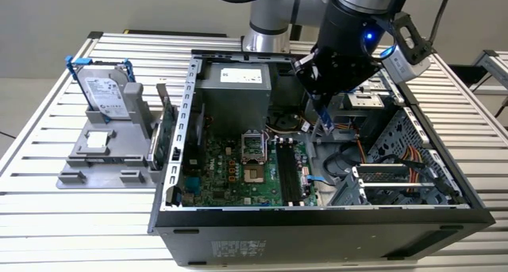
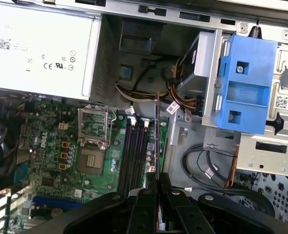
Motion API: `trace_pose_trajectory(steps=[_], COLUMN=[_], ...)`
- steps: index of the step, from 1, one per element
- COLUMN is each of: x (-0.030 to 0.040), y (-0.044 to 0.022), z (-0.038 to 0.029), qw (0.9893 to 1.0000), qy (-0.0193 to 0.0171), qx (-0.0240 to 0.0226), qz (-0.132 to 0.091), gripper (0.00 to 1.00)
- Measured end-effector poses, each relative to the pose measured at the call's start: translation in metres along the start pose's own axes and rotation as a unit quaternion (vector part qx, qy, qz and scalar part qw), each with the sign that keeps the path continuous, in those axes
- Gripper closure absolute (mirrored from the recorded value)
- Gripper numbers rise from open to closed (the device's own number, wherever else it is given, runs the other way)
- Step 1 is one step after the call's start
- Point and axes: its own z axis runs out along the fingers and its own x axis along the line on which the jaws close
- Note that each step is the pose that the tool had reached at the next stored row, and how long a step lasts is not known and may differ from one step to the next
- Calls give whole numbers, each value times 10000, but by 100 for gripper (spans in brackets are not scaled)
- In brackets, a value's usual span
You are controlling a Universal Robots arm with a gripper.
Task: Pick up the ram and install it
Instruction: 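Insert the ram into the slot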
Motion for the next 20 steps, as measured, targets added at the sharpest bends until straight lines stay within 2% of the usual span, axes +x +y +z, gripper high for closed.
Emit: trace_pose_trajectory(steps=[8, 20], x=[-40, -47], y=[-7, -11], z=[30, 90], qw=[10000, 10000], qy=[-2, -4], qx=[0, -1], qz=[45, 88], gripper=[100, 100])
